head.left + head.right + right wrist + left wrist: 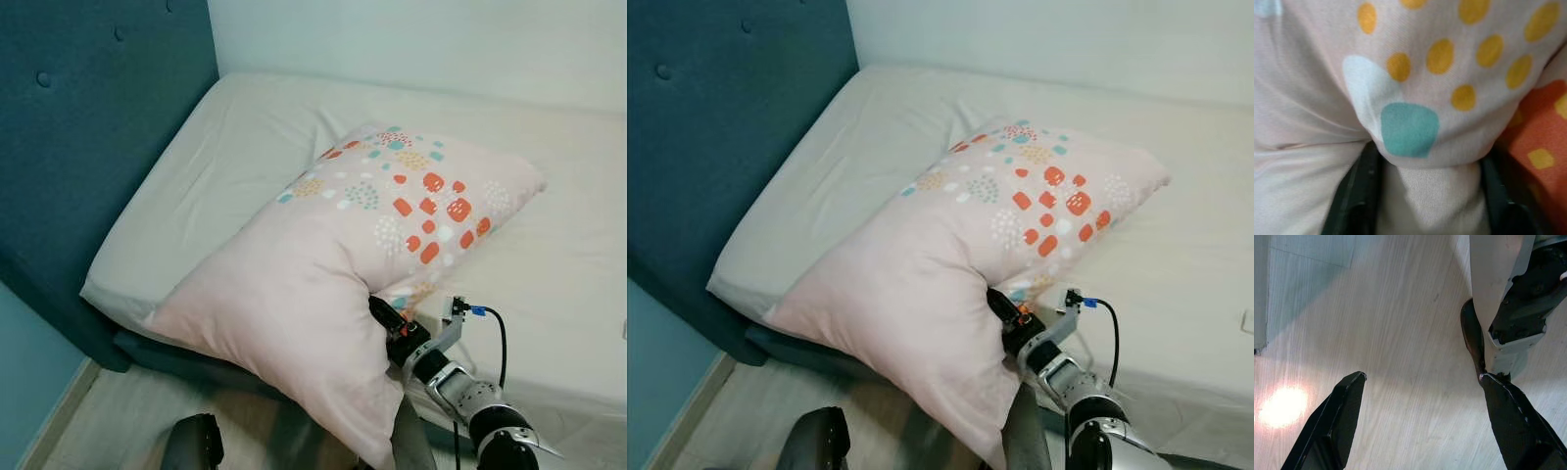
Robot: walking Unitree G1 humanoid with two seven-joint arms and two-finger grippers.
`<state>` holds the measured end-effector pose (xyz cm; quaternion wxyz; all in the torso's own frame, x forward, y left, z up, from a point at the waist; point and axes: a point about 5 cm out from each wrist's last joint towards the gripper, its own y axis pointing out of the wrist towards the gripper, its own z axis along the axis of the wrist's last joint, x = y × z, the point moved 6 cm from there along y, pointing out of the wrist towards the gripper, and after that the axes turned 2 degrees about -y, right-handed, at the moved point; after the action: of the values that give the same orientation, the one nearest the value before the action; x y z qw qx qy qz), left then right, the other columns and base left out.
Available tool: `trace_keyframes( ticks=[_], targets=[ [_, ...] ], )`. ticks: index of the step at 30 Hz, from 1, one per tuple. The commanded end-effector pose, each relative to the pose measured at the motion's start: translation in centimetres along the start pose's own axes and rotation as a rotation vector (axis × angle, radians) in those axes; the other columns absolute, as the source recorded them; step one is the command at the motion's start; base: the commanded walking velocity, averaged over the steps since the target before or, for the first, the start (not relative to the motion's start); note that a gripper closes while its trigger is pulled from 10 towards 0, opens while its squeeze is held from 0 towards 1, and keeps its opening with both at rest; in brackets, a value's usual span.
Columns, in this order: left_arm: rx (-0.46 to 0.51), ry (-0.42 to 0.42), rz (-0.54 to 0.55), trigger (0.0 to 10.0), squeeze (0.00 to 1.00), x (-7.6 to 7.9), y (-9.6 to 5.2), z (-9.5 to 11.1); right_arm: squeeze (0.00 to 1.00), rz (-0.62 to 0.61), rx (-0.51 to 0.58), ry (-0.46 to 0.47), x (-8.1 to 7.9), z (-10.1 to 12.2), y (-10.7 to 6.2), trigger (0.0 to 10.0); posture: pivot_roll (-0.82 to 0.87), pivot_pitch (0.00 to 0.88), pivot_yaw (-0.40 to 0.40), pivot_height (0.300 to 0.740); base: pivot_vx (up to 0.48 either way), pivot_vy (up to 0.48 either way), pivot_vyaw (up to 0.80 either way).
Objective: Clean up the room
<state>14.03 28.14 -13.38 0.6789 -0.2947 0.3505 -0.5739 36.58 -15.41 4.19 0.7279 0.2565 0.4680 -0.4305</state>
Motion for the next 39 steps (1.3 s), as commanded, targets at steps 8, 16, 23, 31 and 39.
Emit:
trace_keyframes(
  ticks=[8, 16, 23, 31, 39],
  targets=[
    [-0.055, -0.006, -0.007, 10.0, 0.0, 0.7, -0.1, -1.4, 0.0, -0.018, 0.028, -0.021, 0.3, 1.0, -0.5, 0.0, 0.15, 0.177, -0.046, 0.47, 0.0, 0.0, 0.0],
    [-0.056, -0.017, -0.004, 10.0, 0.0, 1.2, 0.3, -0.7, 0.0, 0.041, 0.014, -0.154, -1.5, 2.2, 0.5, 0.0, 0.14, 0.139, -0.056, 0.47, 0.0, 0.0, 0.0],
    [-0.04, -0.039, -0.003, 10.0, 0.0, 2.0, 0.9, 0.5, 0.0, 0.153, 0.063, -0.26, -4.8, 4.1, 1.7, 0.0, 0.11, 0.09, -0.067, 0.475, 0.0, 0.0, 0.0],
    [0.031, -0.109, 0.02, 10.0, 0.0, 2.4, 1.9, 4.0, 0.0, 0.16, 0.071, -0.315, -5.7, 4.7, 1.7, 0.0, 0.08, 0.041, -0.076, 0.51, 0.0, 0.0, 0.0],
    [0.067, -0.133, 0.05, 10.0, 0.0, 2.0, 2.4, 6.4, 0.0, 0.089, 0.088, -0.322, -4.1, 4.8, 0.1, 0.0, 0.06, 0.013, -0.068, 0.539, 0.0, 0.0, 0.0]
  ],
)
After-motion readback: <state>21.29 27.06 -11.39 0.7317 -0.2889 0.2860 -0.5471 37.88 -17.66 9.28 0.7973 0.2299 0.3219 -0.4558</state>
